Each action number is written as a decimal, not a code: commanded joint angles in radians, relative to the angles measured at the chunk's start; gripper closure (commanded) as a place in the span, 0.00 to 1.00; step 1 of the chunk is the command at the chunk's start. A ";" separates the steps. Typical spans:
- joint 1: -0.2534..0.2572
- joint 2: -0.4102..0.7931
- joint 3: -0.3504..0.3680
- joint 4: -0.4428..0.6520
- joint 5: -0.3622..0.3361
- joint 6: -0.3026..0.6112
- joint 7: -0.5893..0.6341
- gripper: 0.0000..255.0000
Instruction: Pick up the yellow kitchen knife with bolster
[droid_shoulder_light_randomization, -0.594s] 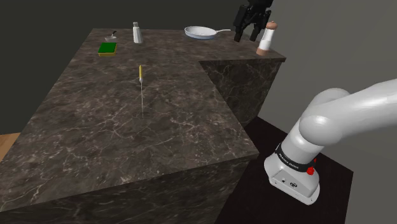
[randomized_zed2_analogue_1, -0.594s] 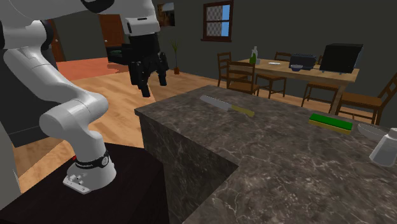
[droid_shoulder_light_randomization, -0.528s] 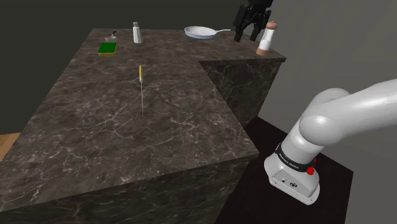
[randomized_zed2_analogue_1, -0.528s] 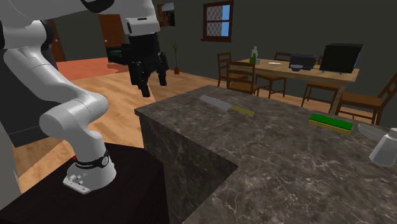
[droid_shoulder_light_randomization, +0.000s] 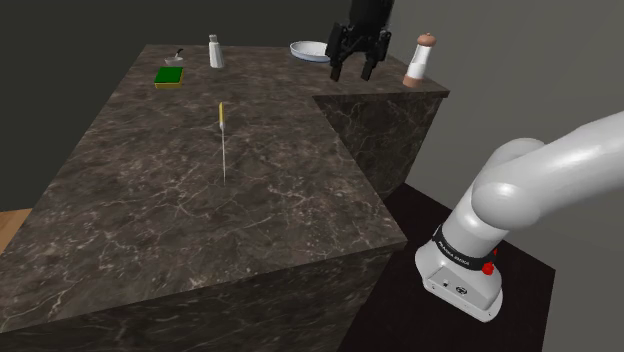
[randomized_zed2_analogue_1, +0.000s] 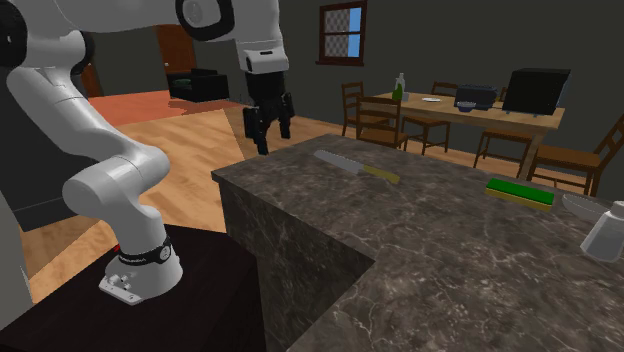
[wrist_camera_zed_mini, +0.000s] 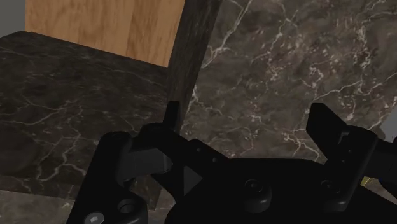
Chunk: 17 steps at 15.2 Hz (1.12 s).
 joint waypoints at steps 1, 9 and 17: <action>0.007 0.047 0.037 0.017 0.022 0.028 0.060 0.00; 0.027 0.270 0.177 0.127 0.067 0.136 0.290 0.00; 0.050 0.552 0.287 0.325 0.029 0.215 0.530 0.00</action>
